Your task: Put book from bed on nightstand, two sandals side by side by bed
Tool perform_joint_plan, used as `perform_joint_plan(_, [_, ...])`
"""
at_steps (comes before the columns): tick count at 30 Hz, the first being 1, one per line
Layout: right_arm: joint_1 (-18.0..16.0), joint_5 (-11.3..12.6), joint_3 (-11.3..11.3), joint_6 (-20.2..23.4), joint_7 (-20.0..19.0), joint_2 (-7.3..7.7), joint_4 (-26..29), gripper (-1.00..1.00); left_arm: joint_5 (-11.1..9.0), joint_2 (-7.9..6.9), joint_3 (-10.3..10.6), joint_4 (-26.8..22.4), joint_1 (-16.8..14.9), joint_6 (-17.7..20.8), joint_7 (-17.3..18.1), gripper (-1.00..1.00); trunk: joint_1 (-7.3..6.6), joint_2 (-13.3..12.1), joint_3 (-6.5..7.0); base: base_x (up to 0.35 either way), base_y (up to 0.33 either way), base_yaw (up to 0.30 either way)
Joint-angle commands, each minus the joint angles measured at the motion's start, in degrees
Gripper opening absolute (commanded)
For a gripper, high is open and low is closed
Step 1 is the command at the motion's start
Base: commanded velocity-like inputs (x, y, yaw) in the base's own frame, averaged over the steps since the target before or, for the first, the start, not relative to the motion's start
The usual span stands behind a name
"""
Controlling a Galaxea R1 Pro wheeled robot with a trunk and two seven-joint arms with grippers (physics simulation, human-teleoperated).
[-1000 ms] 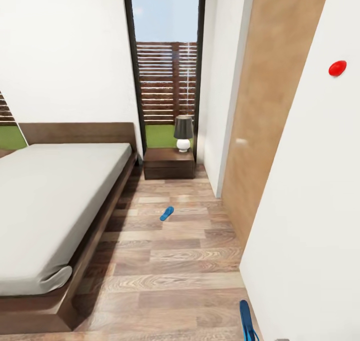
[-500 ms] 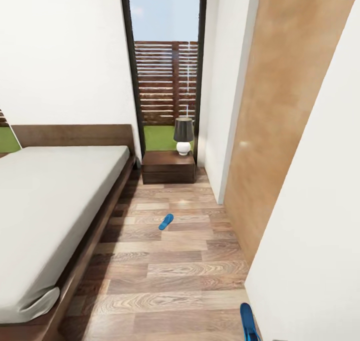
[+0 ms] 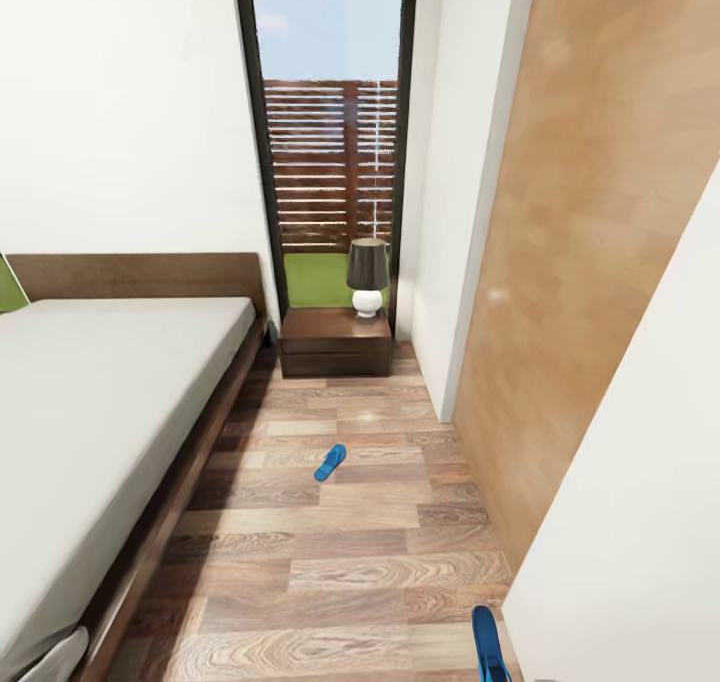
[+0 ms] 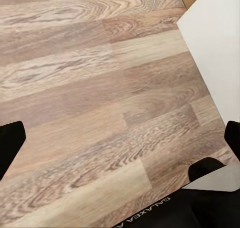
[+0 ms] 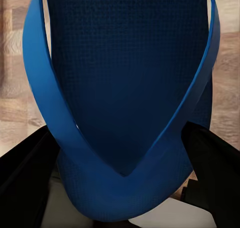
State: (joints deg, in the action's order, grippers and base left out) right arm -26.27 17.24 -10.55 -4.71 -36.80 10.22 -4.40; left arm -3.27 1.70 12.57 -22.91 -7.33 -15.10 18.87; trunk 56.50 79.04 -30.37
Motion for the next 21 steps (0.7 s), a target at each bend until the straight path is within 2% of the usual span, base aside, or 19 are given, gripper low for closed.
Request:
perform_joint_plan(1, [-0.1,0.4,-0.4,-0.5,-0.3,-0.02,-0.2,-1.00,-0.3,-0.03,0.3,0.1,0.0,-0.2,0.0,1.00,0.03,0.0,-0.05,0.329,0.000,0.000])
perform_joint_plan(21, [-0.1,0.4,-0.4,-0.6,-0.3,-0.02,-0.2,-1.00,-0.3,-0.03,0.3,0.1,0.0,-0.2,0.0,1.00,0.03,0.0,-0.05,0.329,0.000,0.000])
